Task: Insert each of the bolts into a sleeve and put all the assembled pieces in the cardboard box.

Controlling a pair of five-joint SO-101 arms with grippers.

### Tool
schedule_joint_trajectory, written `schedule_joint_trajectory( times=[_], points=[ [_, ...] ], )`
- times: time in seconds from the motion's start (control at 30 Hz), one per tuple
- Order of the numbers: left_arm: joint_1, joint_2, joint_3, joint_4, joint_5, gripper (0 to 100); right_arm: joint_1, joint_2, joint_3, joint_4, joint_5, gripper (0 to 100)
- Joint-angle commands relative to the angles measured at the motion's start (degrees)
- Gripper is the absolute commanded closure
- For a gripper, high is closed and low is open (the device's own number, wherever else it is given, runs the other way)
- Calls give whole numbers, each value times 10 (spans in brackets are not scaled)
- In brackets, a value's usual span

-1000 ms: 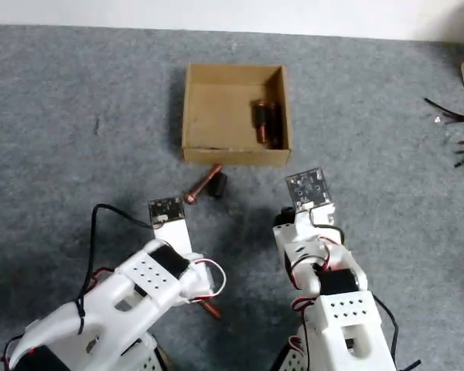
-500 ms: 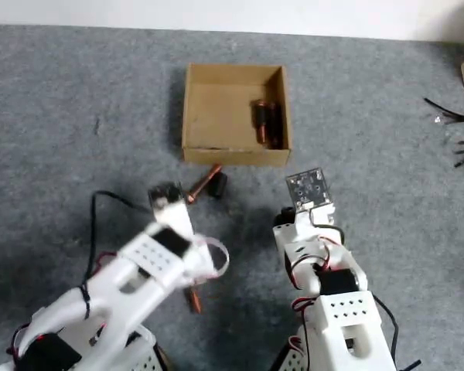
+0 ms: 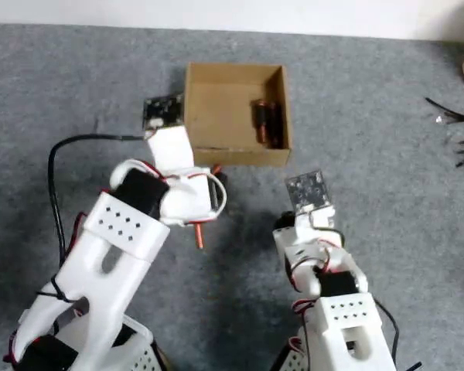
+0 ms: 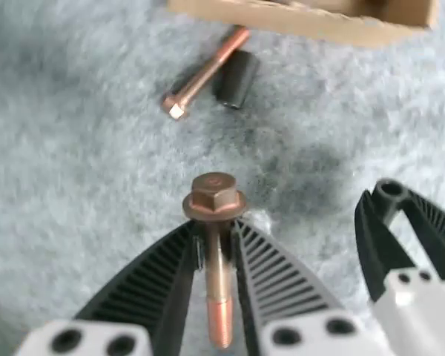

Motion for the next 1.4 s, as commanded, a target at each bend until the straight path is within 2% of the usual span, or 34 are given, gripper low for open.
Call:
schedule_joint_trajectory(
  times=[0.0,0.13,0.4,0.47,0.7,1.03,1.27,1.37],
  points=[
    [-32,-7,-23,2,-24,995,6,-11,-6,-17,6,995],
    [-56,-50,16,-4,-25,996,7,-11,-2,-39,6,995],
    [-58,-321,273,-191,-70,995,7,-11,-2,-40,6,995],
    [-55,-391,337,-237,-93,995,7,-11,-4,-44,6,995],
    [-58,-555,477,-348,-203,995,-36,-11,30,-164,6,995],
    [-58,-684,615,-469,-218,995,-77,-11,73,-305,7,995],
    [-58,-756,738,-645,-218,995,-109,-11,77,-328,7,995],
    [-58,-755,738,-693,-216,995,-131,-11,83,-330,7,995]
  ],
)
